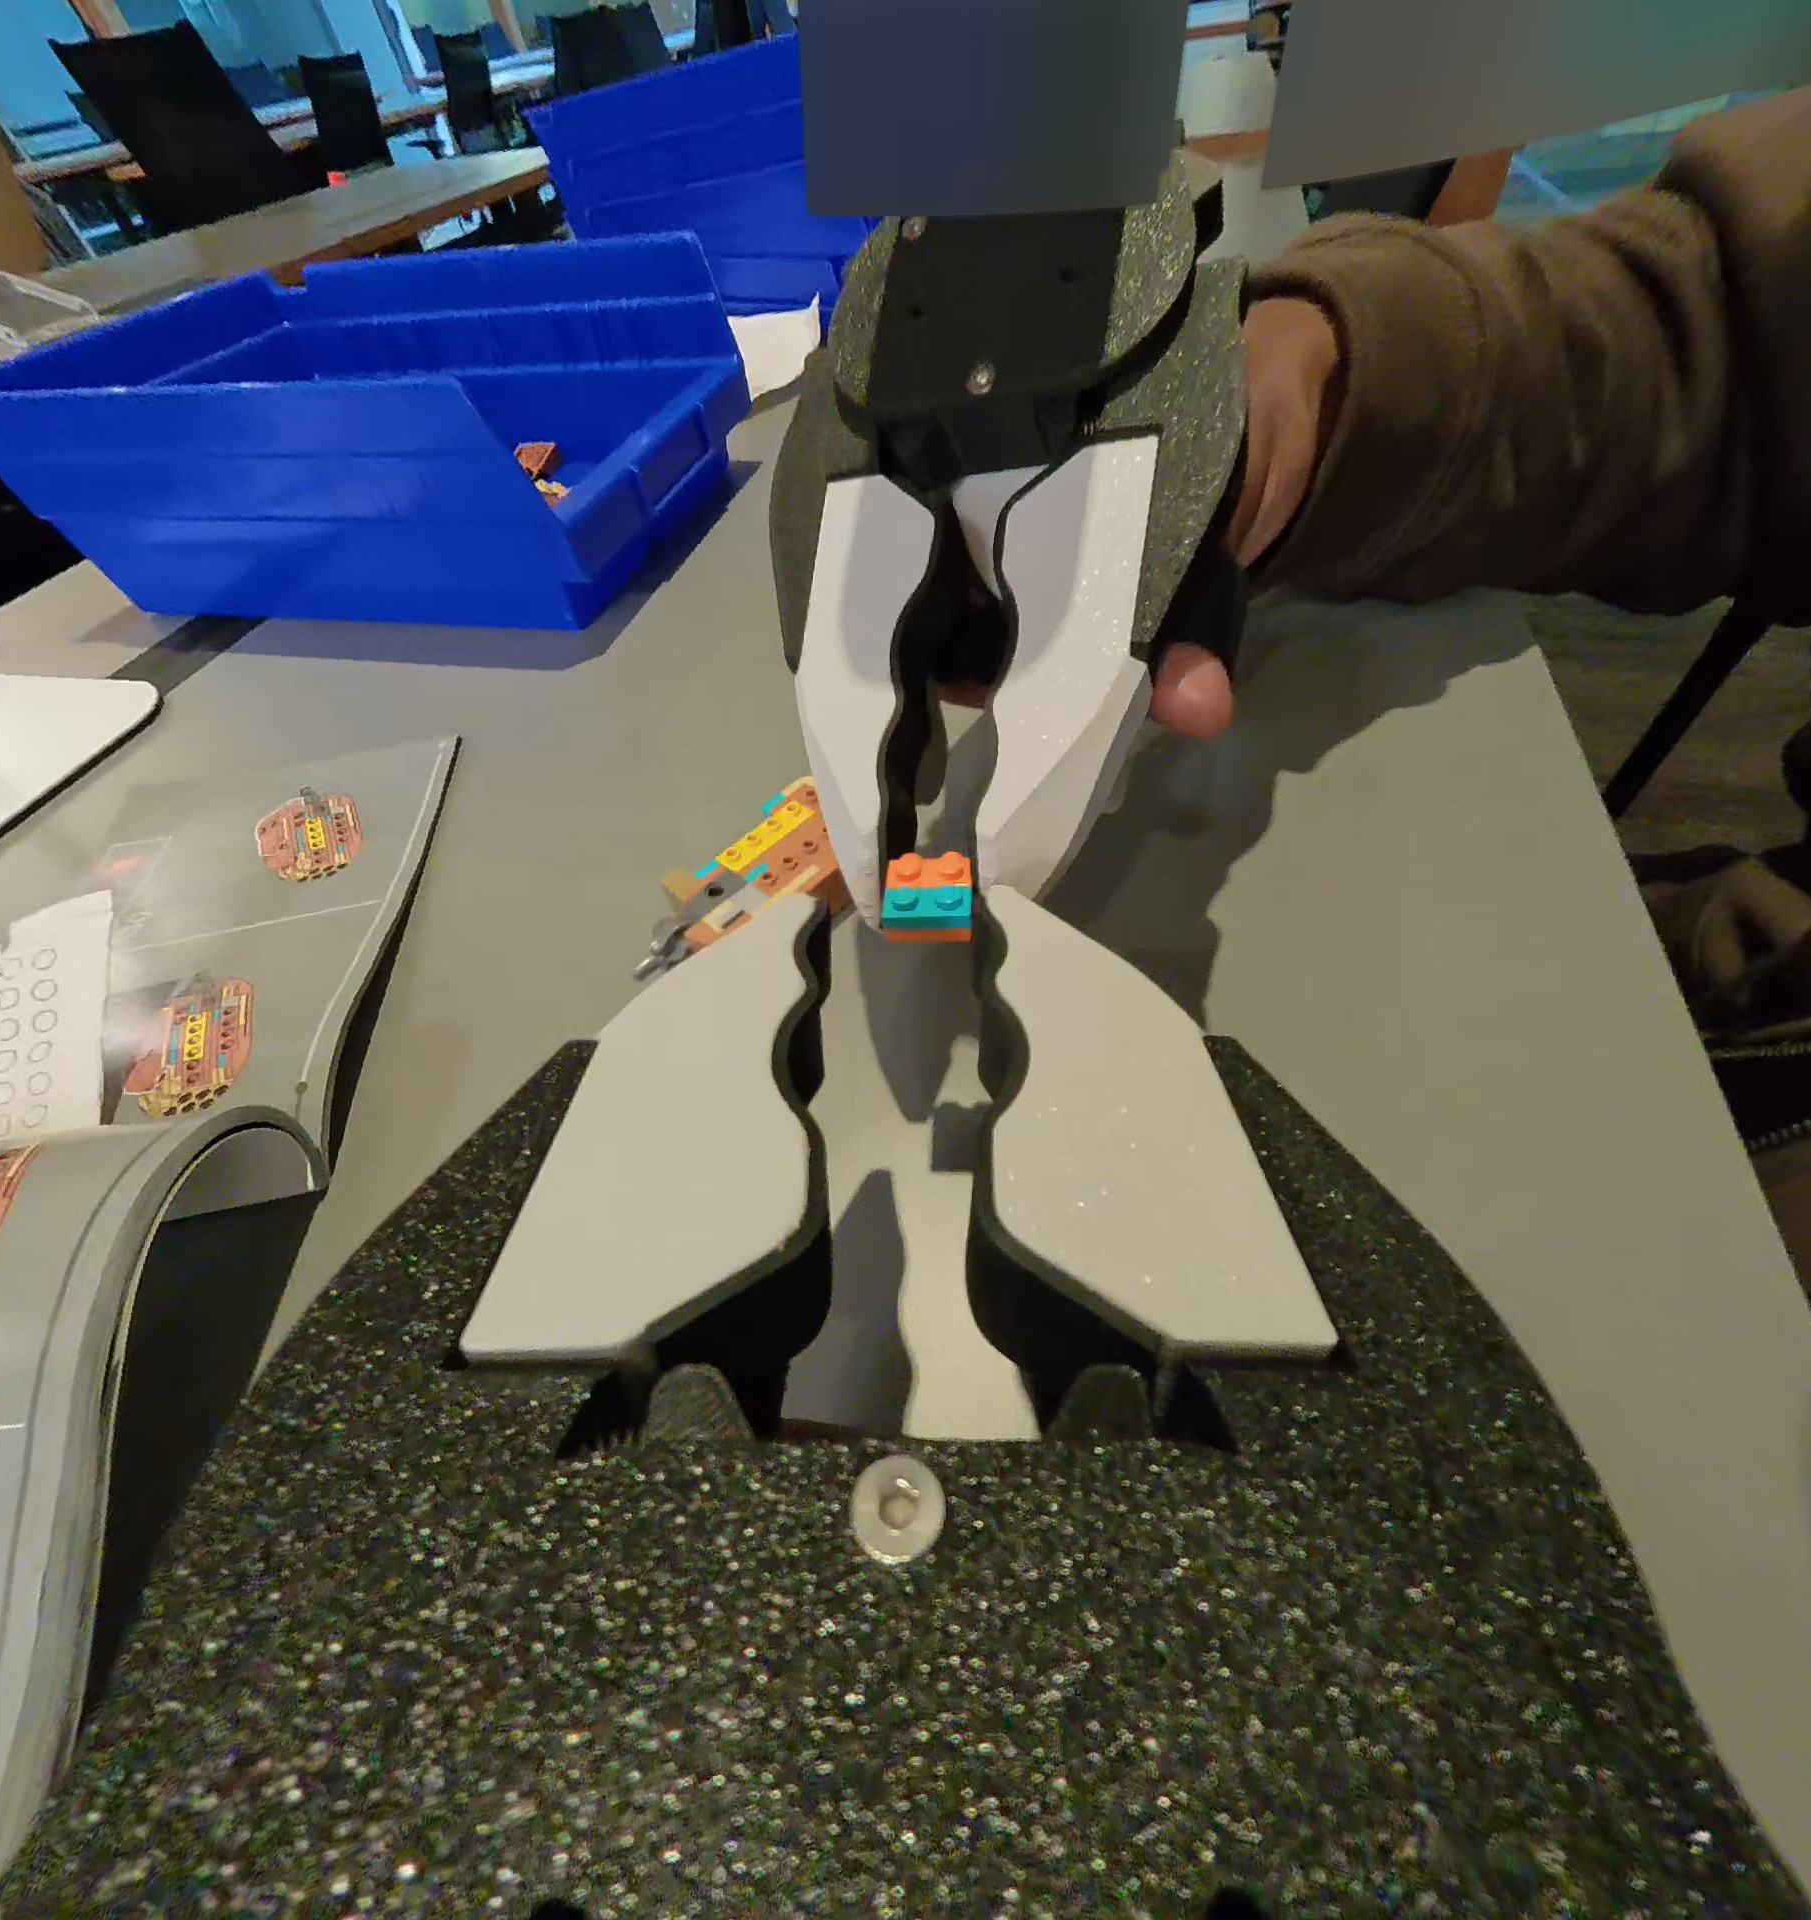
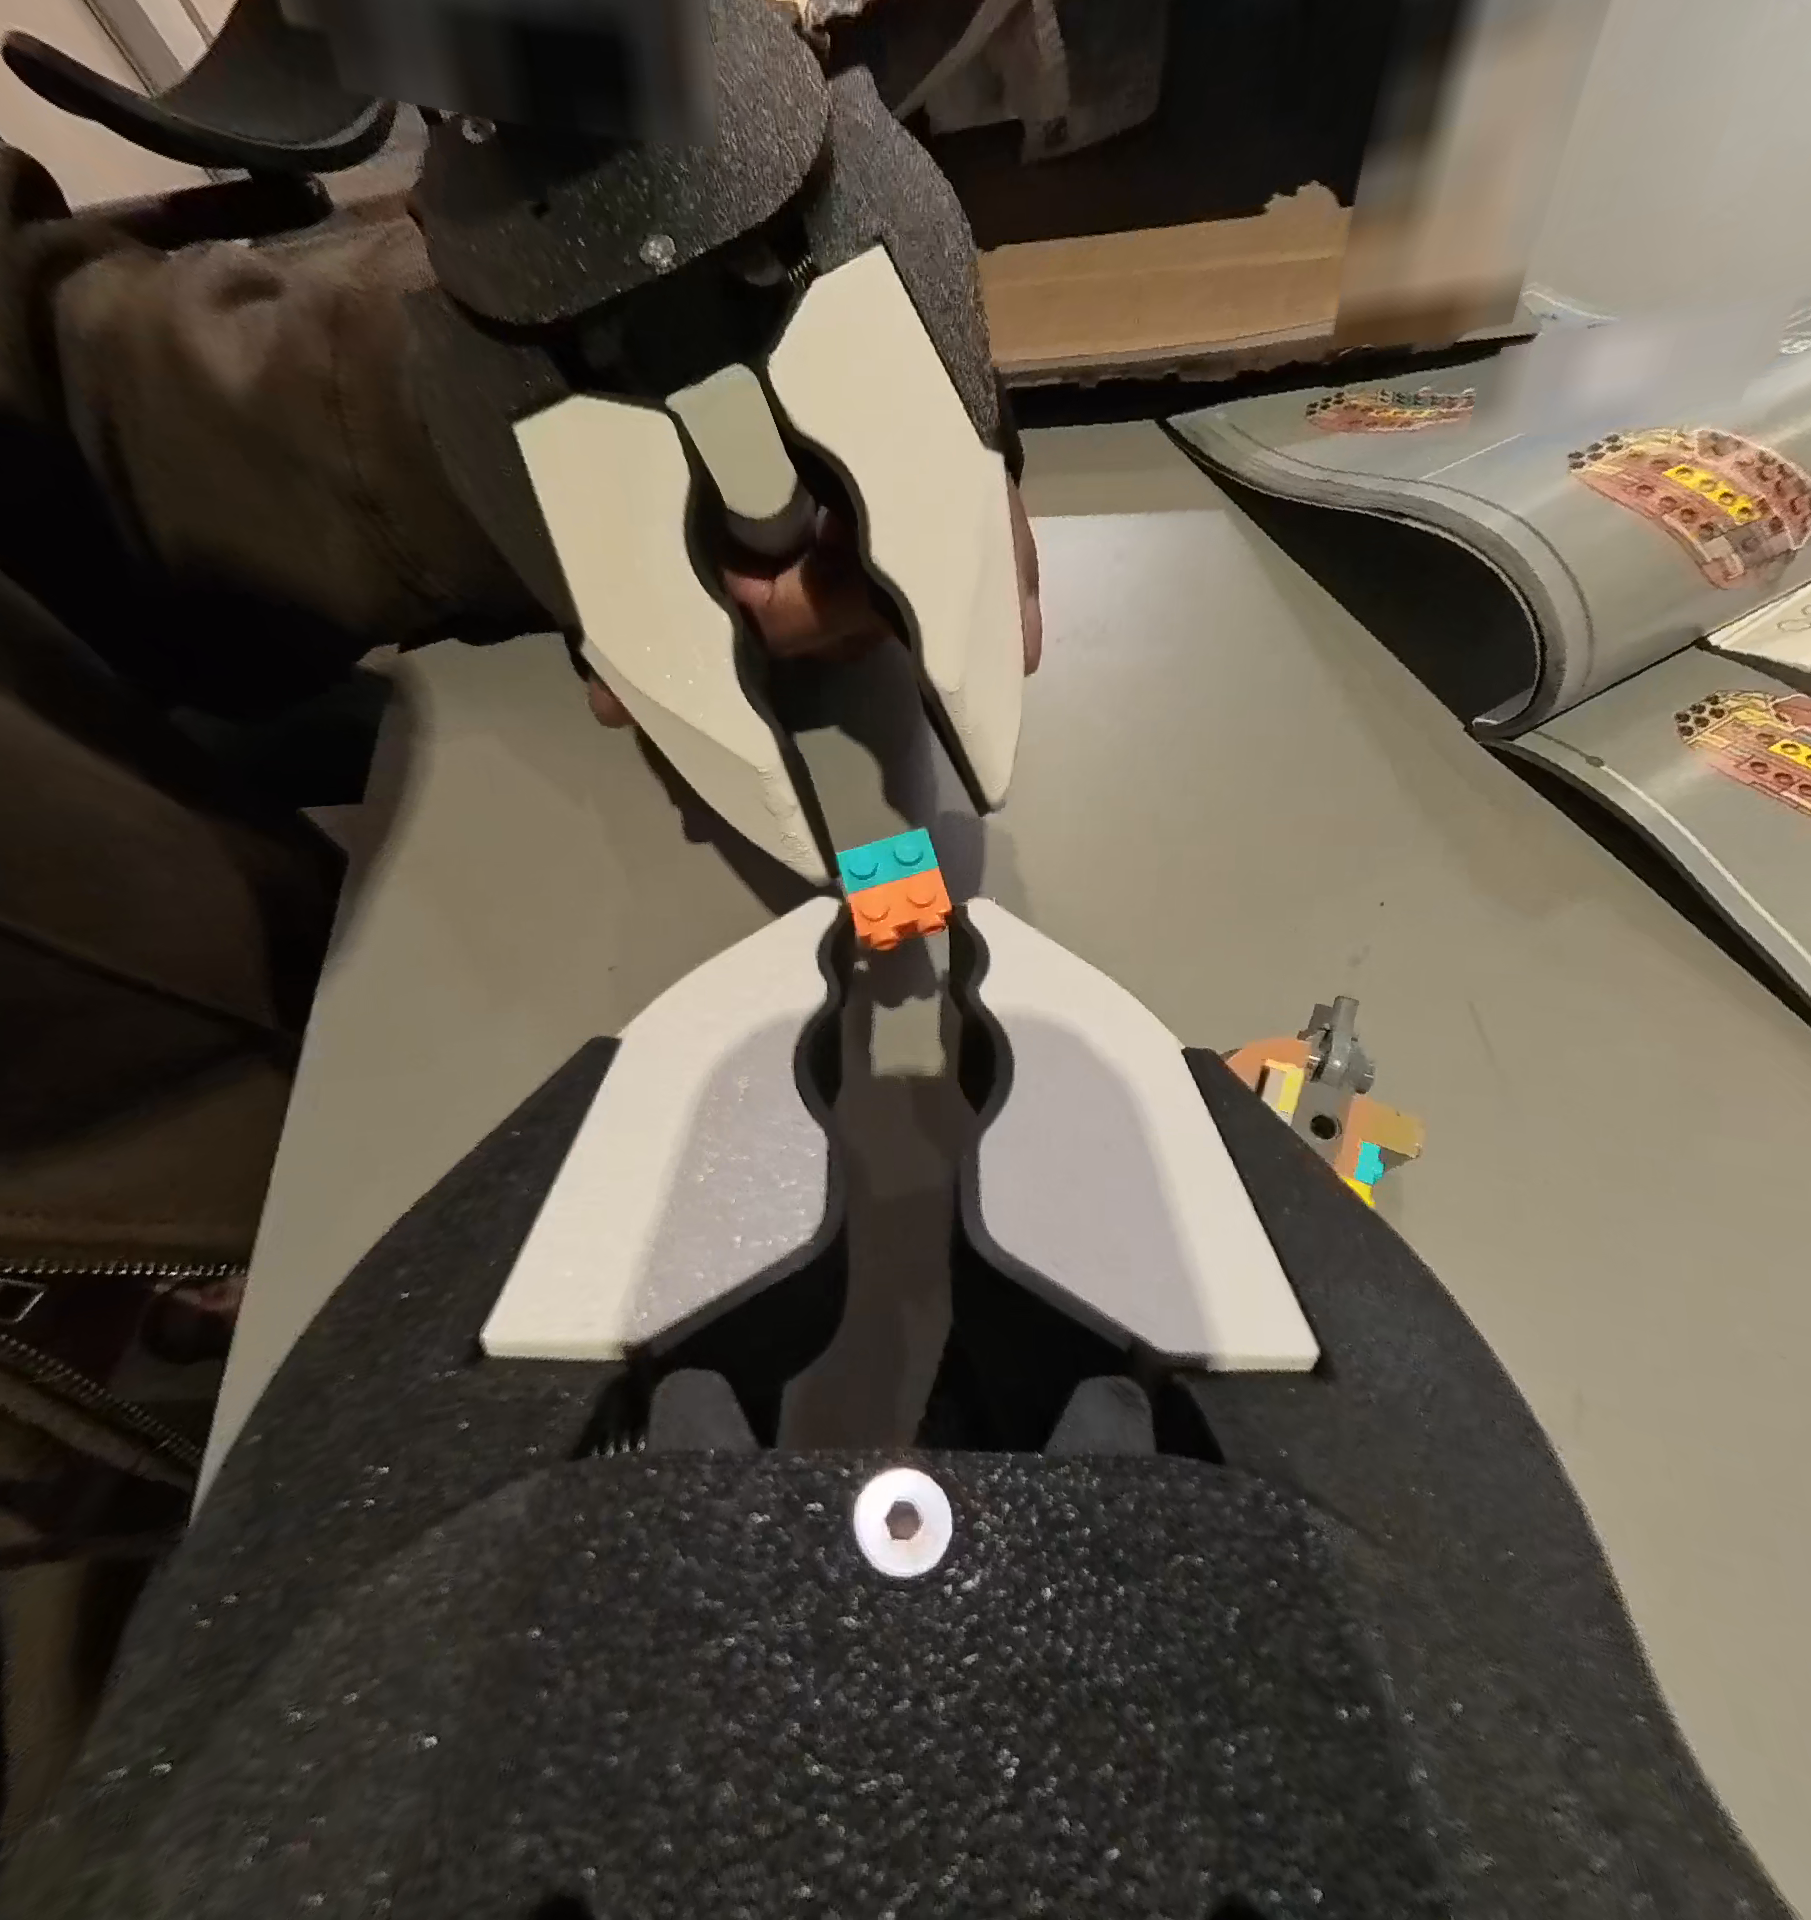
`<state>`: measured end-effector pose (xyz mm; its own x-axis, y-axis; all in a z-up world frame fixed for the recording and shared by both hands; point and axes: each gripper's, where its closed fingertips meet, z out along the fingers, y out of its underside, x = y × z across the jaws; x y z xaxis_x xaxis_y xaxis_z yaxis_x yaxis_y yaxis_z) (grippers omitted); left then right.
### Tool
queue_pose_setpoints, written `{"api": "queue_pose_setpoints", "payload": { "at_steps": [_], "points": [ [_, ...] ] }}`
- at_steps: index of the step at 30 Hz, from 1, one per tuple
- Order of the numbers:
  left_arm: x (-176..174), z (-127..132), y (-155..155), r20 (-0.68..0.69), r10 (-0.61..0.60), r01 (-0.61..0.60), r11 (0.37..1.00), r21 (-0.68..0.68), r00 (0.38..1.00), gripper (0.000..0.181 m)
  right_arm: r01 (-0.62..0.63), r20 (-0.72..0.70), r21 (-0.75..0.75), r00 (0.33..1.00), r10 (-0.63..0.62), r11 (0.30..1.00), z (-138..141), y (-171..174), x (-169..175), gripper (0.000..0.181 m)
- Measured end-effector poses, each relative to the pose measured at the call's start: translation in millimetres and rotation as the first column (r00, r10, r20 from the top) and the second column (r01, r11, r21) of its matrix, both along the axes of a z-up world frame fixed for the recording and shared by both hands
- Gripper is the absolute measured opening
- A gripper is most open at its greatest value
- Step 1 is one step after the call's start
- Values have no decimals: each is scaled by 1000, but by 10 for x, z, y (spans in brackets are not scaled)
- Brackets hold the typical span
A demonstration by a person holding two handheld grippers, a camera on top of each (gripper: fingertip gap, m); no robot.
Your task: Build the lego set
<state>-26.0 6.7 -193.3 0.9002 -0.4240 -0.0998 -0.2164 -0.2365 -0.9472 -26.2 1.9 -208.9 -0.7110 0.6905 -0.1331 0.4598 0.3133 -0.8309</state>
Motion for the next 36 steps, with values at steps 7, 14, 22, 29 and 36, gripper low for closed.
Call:
{"api": "queue_pose_setpoints", "payload": {
  "at_steps": [7, 14, 22, 29, 36],
  "points": [
    [-163, -32, -7, 21, 76, -76, 997, -5, 997, 30, 35, 93, 131, 995, -47, 991, -333, 28, -22, 18],
    [-255, -42, 12, 21, 123, -123, 992, -2, 992, 31, 35, 114, 236, 991, -64, 971, -539, 55, -19, 18],
    [-274, -41, 20, 30, 135, -135, 991, 5, 990, 33, 31, 107, 212, 993, -55, 977, -522, 33, 7, 21],
    [-213, -18, 8, 24, 108, -108, 994, 28, 994, 33, 39, 45, 179, 998, -47, 983, -356, 64, 16, 28],
    [-254, -13, 26, 5, 137, -137, 990, 42, 991, 33, 149, -192, 88, 973, -130, 985, 214, 514, -142, 30]
  ]
}}
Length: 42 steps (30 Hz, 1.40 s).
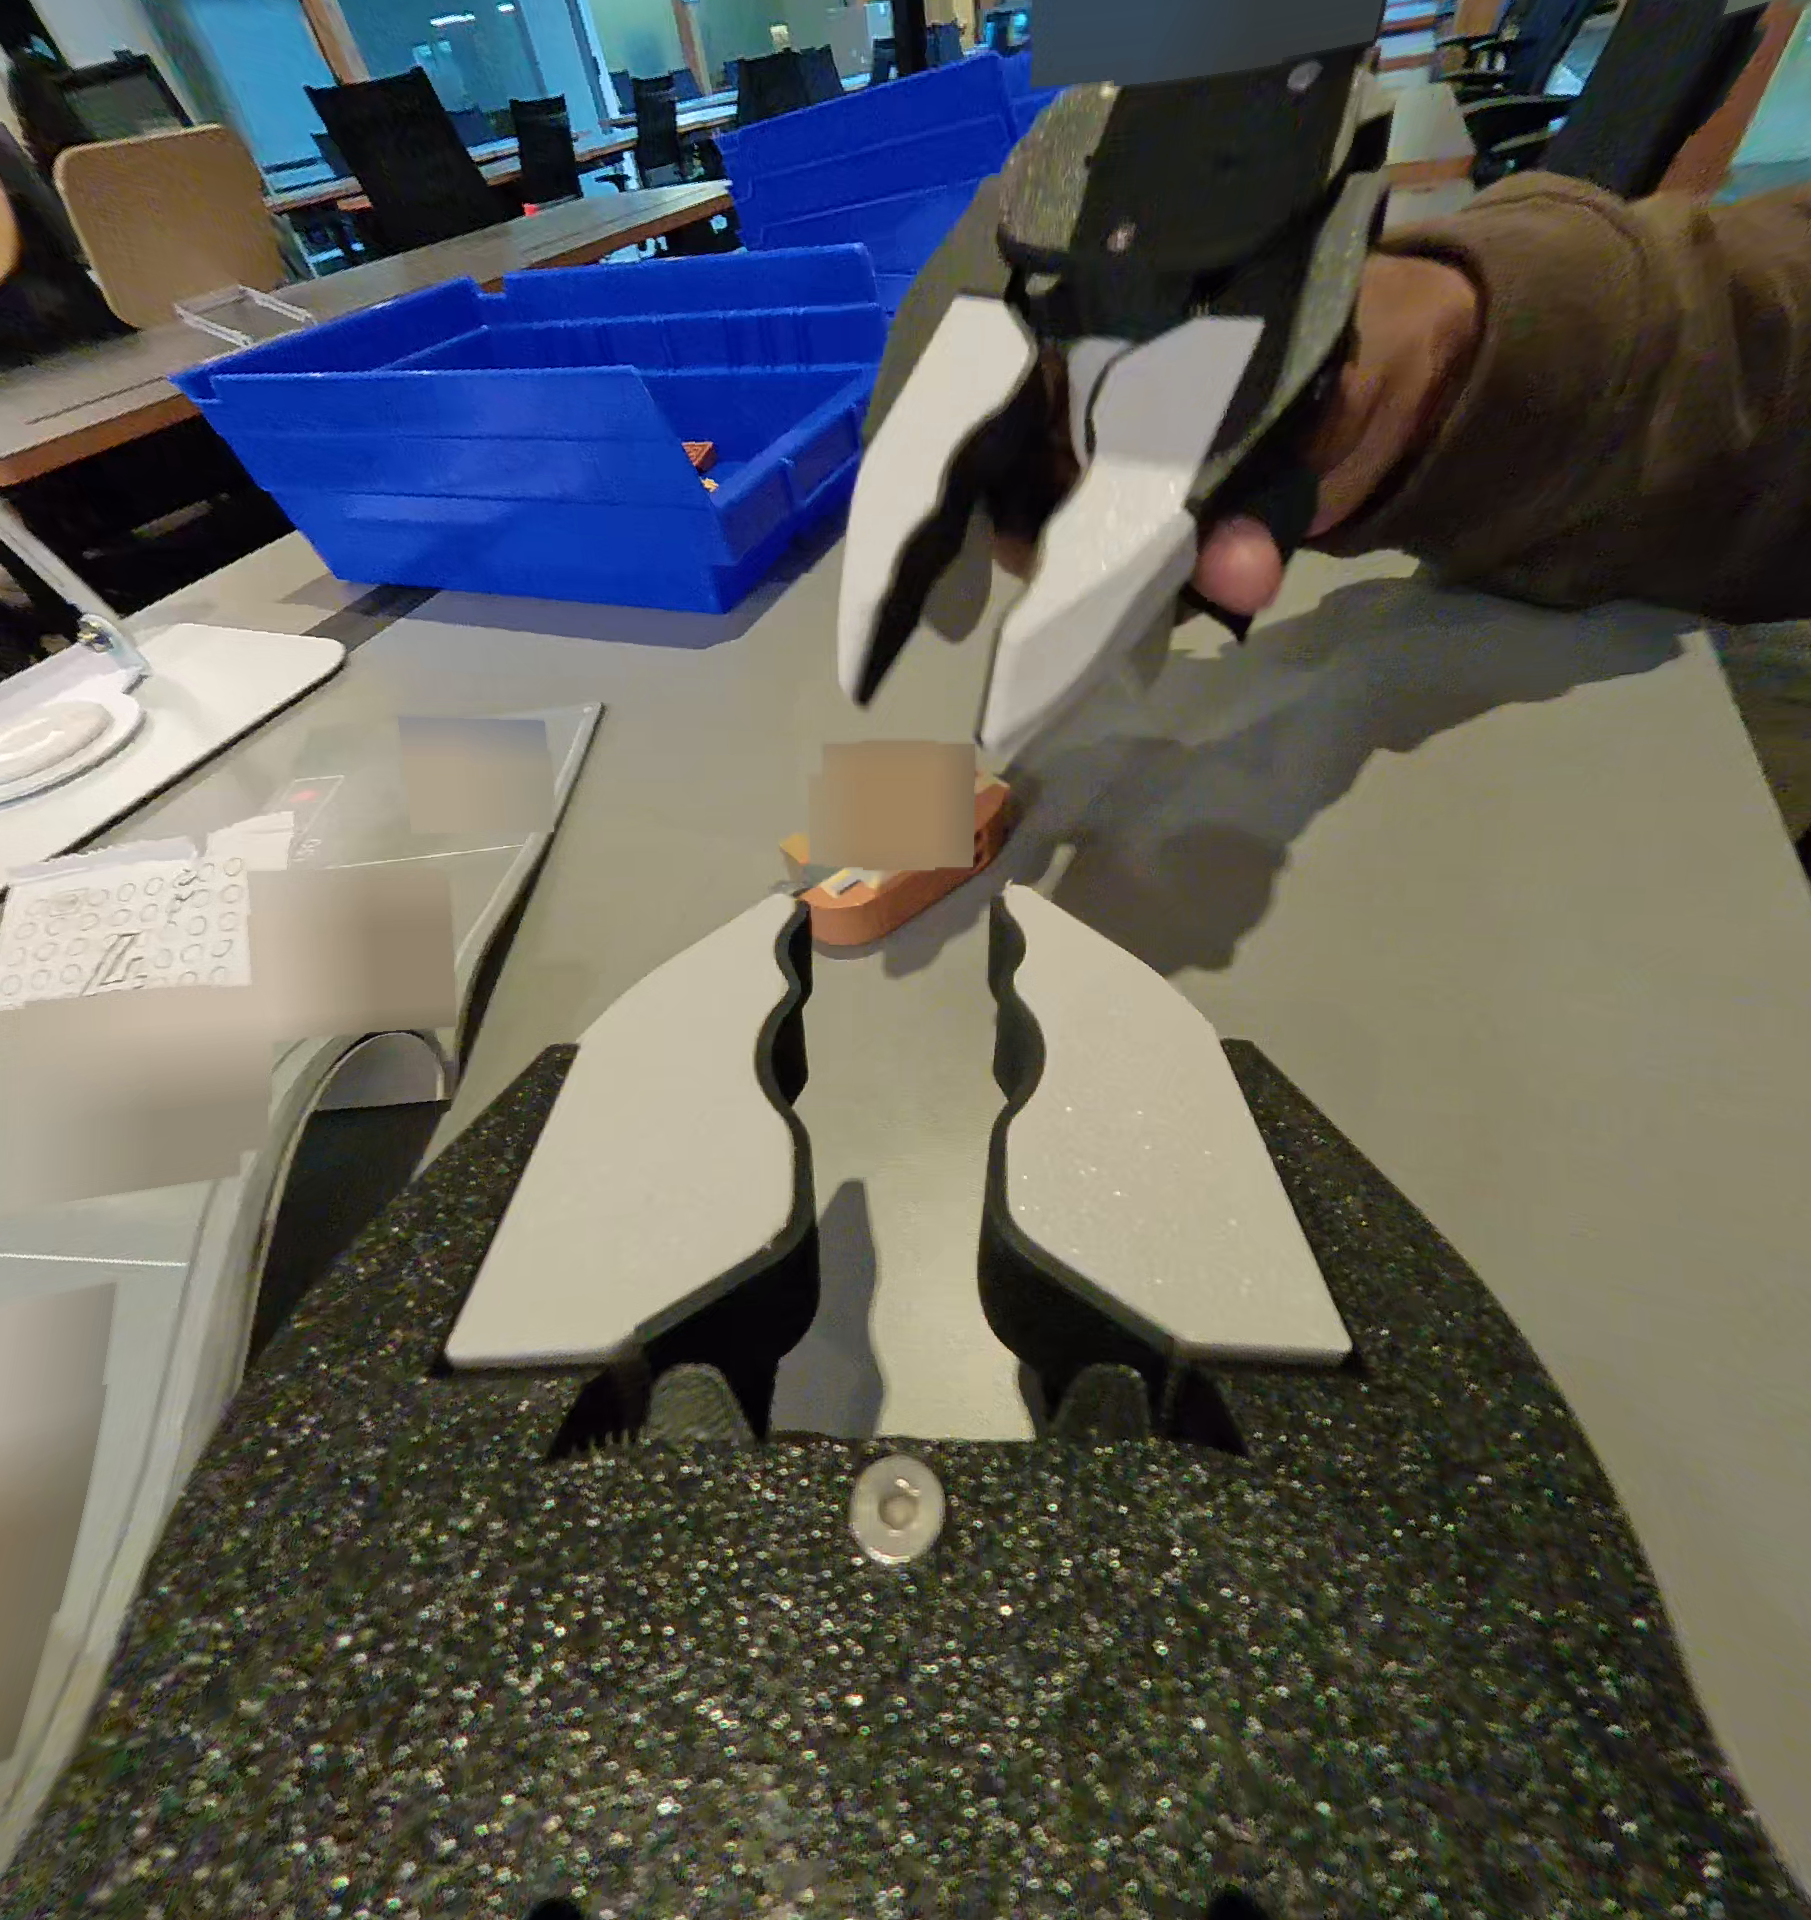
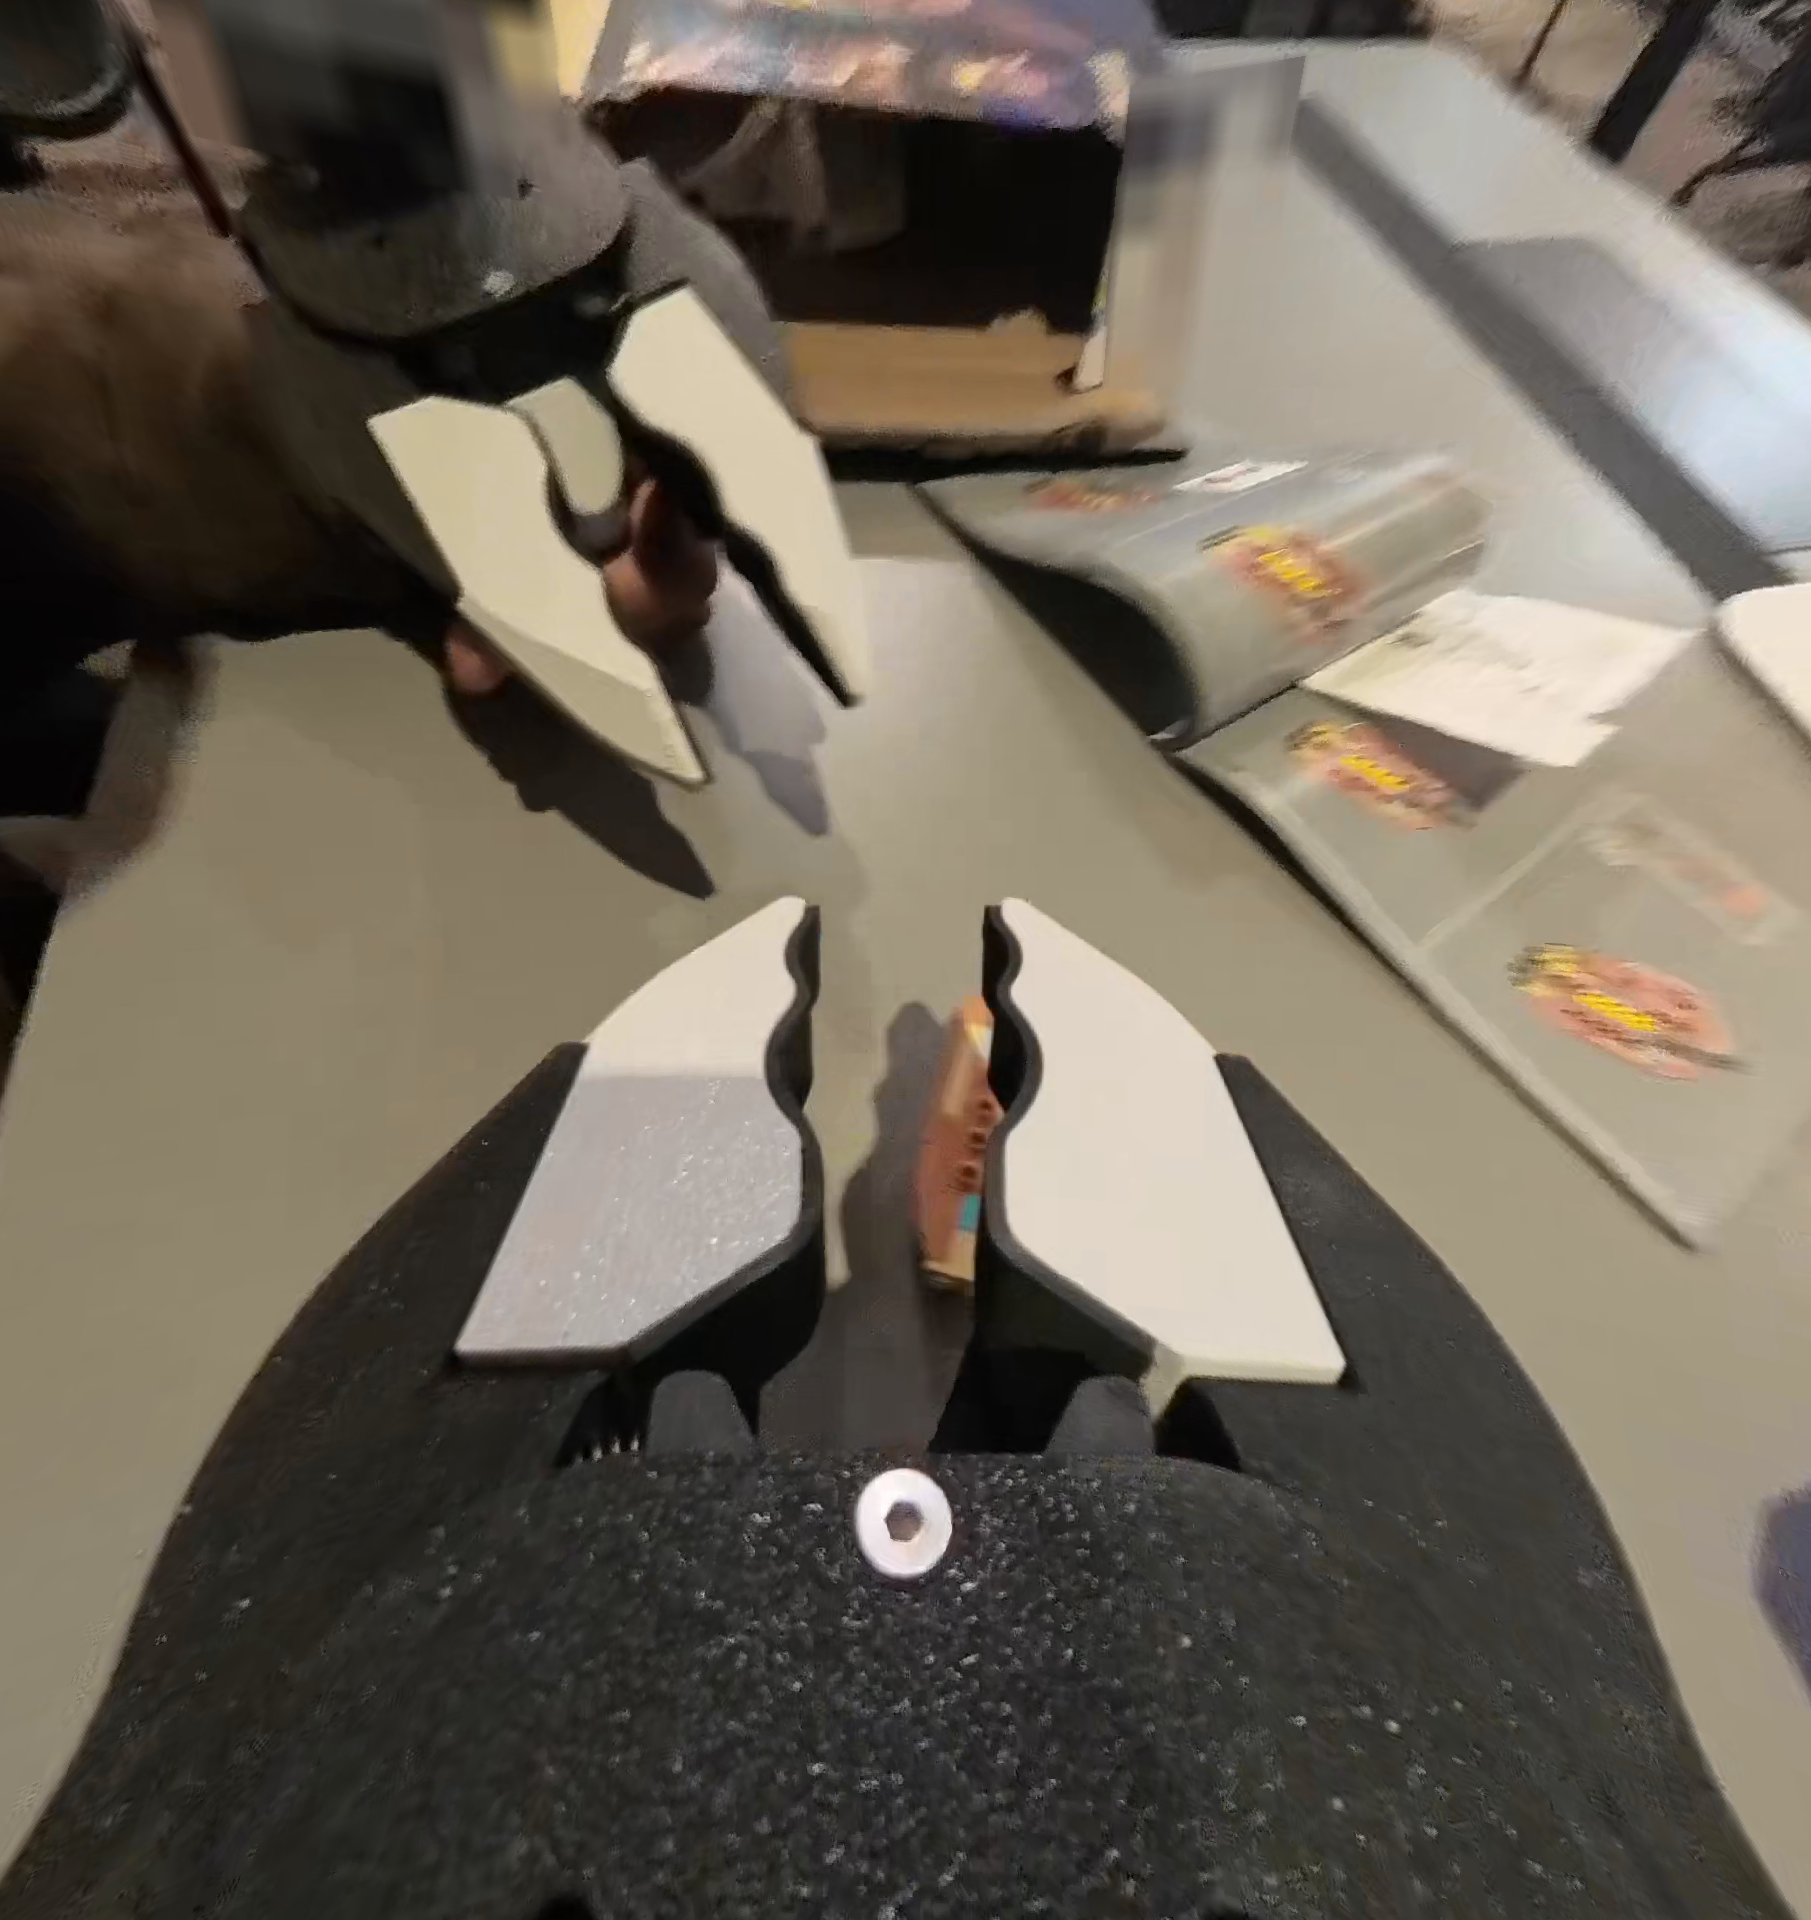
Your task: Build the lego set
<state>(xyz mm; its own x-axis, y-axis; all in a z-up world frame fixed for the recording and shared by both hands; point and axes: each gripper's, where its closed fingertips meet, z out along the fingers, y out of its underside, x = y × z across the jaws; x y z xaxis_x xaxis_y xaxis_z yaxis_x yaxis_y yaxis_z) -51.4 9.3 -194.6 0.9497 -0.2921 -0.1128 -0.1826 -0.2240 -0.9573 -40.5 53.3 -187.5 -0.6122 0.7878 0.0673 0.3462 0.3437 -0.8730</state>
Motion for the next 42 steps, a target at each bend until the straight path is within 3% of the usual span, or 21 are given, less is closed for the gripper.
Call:
{"api": "queue_pose_setpoints", "payload": {
  "at_steps": [6, 12, 21, 42],
  "points": [
    [-153, 136, -2, 17, 81, -82, 994, 73, 997, 32, 78, -170, -74, 981, -90, 994, 157, 520, -96, 37],
    [-325, 254, 2, 107, 144, -157, 978, 135, 984, 32, 103, -271, -112, 954, -130, 988, 113, 692, -101, 38],
    [-407, 214, 26, 126, 170, -184, 976, 115, 977, 32, 114, -249, -155, 957, -150, 981, 48, 773, -79, 27],
    [-461, 187, 30, 162, 188, -205, 974, 93, 969, 30, 120, -214, -165, 965, -154, 979, 18, 781, -86, 23]
  ]
}}
